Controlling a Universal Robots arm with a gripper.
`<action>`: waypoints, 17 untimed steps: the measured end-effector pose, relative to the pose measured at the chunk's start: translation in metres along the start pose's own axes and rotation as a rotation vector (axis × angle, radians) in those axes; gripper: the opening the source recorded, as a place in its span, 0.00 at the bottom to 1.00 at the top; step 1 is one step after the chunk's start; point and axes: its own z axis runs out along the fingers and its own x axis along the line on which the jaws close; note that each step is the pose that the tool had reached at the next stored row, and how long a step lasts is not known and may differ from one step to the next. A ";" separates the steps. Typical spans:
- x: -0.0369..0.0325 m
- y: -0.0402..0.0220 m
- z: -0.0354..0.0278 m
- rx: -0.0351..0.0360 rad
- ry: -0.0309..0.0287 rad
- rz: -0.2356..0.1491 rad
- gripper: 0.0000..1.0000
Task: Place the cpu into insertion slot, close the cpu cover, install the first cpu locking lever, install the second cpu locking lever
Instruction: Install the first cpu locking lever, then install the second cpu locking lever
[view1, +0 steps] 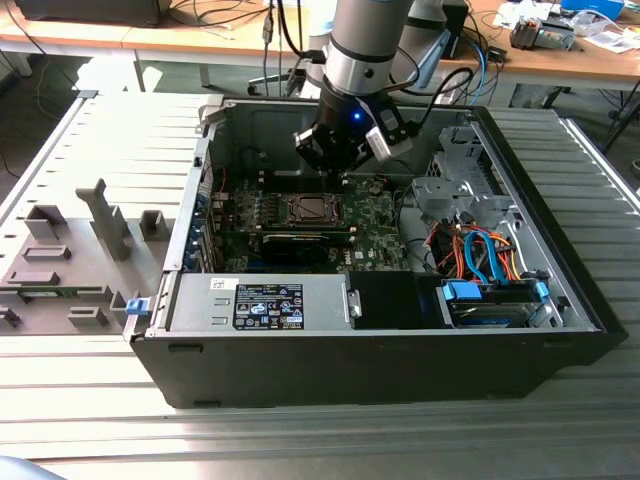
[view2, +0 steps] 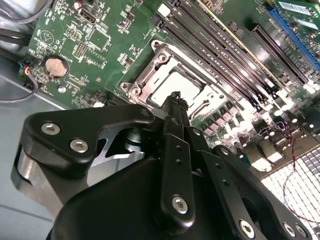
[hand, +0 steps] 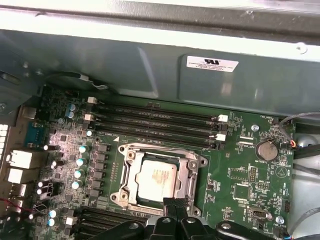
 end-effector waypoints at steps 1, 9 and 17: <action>0.0001 0.0001 -0.0011 0.0000 -0.0001 0.000 0.11; 0.0003 -0.0007 -0.0019 0.0000 -0.0001 0.000 0.11; 0.0005 -0.0025 -0.0021 0.0000 -0.0001 0.000 0.11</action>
